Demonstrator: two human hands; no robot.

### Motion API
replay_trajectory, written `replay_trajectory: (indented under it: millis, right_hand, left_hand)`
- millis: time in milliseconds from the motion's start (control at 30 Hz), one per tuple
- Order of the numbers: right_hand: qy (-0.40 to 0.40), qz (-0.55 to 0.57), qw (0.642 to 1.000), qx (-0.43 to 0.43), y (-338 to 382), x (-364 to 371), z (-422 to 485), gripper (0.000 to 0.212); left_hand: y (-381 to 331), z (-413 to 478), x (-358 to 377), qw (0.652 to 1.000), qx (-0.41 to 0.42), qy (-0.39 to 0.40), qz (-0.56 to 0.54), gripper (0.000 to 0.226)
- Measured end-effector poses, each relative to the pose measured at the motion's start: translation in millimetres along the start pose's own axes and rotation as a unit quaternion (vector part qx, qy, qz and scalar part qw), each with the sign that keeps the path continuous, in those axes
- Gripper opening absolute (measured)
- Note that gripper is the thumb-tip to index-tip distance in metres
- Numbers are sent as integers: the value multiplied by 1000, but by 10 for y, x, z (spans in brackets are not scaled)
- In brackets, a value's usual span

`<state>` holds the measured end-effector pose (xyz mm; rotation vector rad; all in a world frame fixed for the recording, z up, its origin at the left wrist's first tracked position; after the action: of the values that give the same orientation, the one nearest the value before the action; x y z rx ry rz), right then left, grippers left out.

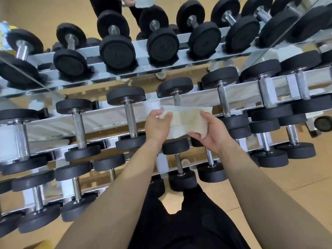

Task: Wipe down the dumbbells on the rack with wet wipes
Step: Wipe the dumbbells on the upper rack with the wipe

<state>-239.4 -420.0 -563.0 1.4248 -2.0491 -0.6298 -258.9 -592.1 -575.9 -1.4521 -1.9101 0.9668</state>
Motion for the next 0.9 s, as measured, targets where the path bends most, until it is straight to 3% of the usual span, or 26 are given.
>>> replay_trajectory:
  millis: [100,233,500,733,900]
  right_hand:
    - [-15,-86,996,-19,114,-99,191,17]
    - [8,-162,987,-16,257,-280,551,29]
    - [48,-305,949,-63,407,-433,1194,35]
    - [80,-289,952,-58,333,-405,1438,39]
    - [24,-310,948,-64,270,-384,1470,27]
  left_hand:
    - [44,84,149,999,-7,-34,-10,14]
    - [131,281,324,996,-4,-85,-5,10]
    - [182,630,598,989,-3,-149,-15,25]
    - [271,891,602,974,54,-218,23,11]
    - [302,888,665,974,28,-219,53,8]
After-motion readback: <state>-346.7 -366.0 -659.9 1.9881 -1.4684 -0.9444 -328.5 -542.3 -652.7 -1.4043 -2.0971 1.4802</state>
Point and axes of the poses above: each hand's wrist, its own z-axis towards the middle knuckle, its own x-axis out of the palm, y = z × x, the point moved 1 cm from there along z, towards the middle knuckle, and after that the axes turned 11 degrees about -z, right-handed, at the moved point
